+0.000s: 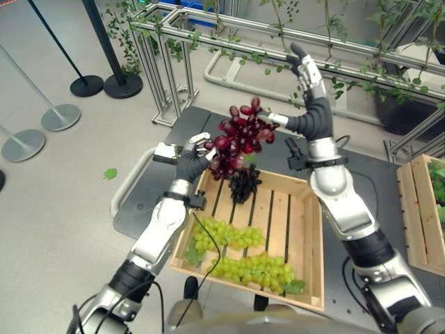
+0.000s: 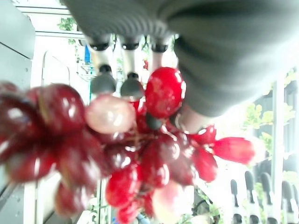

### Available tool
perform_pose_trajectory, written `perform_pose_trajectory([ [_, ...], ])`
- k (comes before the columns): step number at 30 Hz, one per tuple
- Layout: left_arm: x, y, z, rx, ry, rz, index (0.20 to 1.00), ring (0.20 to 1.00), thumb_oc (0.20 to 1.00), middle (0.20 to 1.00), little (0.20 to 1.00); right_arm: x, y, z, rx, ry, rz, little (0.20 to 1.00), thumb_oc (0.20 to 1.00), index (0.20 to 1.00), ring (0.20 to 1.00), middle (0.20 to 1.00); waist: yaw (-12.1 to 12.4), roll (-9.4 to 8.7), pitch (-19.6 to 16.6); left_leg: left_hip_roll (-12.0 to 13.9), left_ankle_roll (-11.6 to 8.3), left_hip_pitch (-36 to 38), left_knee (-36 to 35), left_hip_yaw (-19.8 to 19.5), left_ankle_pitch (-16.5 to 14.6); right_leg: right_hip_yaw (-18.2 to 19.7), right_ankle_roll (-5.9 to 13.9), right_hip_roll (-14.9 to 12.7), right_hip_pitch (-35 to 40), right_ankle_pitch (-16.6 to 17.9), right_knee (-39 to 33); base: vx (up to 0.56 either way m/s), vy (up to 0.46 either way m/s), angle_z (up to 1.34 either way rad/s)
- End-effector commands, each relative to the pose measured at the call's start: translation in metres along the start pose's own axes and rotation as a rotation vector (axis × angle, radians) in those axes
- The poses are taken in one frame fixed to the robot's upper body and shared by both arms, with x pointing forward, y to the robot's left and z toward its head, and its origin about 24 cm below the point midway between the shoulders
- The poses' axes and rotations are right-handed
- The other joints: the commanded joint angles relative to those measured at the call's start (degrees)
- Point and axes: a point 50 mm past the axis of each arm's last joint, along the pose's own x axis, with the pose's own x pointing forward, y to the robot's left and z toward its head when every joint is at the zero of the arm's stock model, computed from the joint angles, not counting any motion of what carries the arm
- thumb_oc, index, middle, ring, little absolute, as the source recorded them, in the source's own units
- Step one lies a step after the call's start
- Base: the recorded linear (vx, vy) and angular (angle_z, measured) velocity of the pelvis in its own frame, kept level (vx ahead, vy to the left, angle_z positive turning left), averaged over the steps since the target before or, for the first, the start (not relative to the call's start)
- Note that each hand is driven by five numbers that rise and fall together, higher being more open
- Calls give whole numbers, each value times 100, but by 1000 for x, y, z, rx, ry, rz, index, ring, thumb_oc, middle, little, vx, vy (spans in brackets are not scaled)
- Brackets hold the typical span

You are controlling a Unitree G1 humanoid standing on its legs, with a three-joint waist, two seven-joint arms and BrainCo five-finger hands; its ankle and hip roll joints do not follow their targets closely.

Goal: Pick up the fruits from the basket on one side to the basket on the other side

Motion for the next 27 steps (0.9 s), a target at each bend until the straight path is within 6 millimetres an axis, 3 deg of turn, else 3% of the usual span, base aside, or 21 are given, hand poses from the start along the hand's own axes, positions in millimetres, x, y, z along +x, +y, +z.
perform_pose_trajectory([
  [1,8,-1,19,-23,-131,-14,200,200,200,200,200,16,-15,34,22,-206,-114,1000,1000,1000,1000,1000,-39,-251,-423,-214,283,-303,852,-155,-786,-105,234,-226,-295,-462,793,0,0,0],
  [27,6,7,16,-30,-117,5,200,200,200,200,200,8,-33,26,-10,-167,-138,1000,1000,1000,1000,1000,-51,-253,-422,-204,283,-288,833,-183,-780,-134,228,-208,-281,-473,796,0,0,0],
])
